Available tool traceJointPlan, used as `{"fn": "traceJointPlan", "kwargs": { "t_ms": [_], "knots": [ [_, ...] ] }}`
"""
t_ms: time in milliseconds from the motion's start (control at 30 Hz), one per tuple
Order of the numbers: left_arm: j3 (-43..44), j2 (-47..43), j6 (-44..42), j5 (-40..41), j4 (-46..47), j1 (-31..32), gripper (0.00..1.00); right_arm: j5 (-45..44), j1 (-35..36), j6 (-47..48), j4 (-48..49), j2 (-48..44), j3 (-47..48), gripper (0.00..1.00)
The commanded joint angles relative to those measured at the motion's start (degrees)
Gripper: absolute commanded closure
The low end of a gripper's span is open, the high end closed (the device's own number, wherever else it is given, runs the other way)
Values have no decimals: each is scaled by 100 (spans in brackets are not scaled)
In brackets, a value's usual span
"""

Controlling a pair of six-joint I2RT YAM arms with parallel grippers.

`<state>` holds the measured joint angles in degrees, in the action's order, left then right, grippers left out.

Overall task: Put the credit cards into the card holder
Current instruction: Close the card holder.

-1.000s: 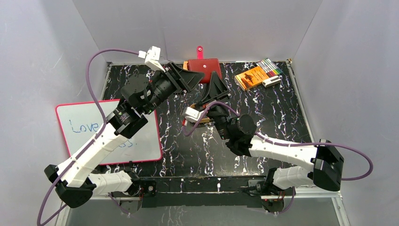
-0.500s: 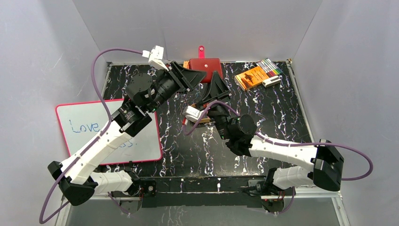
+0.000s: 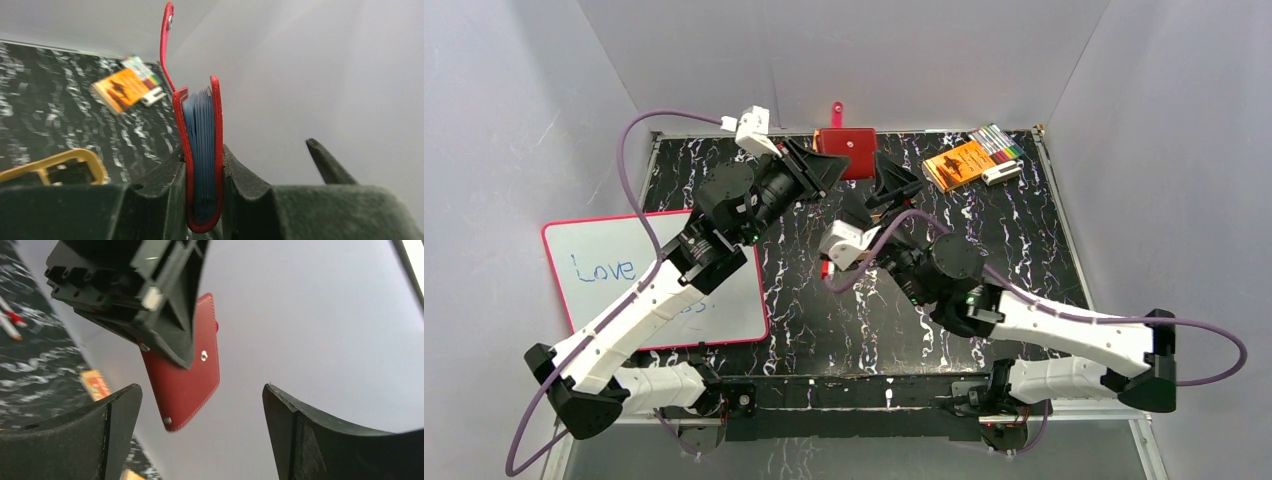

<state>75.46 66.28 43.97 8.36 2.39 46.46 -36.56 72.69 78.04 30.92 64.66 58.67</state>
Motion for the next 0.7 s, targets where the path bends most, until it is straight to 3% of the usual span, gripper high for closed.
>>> {"fn": "traceJointPlan", "kwargs": {
  "t_ms": [0,100,200,333,467,667],
  "knots": [
    [125,-643,-846,1261,-125,-14,100,612,61,-3095,-2681,-392,832,1],
    [116,-968,-1351,1998,-771,-14,100,1236,-18,-4565,-3410,-465,841,1],
    [-5,-1358,-1957,1792,-1127,-15,100,2560,-668,-5861,-3645,-657,597,1],
    [28,-1740,-2481,338,-1573,-18,100,5254,-2417,-7510,-3324,-1008,100,1],
    [180,-1914,-2624,-1369,-1930,-19,100,7393,-3470,-8954,-2509,-1252,-511,2],
    [68,-2019,-2829,-3217,-1887,-15,100,8746,-3979,-10837,-918,-1793,-1265,1]
  ]
}}
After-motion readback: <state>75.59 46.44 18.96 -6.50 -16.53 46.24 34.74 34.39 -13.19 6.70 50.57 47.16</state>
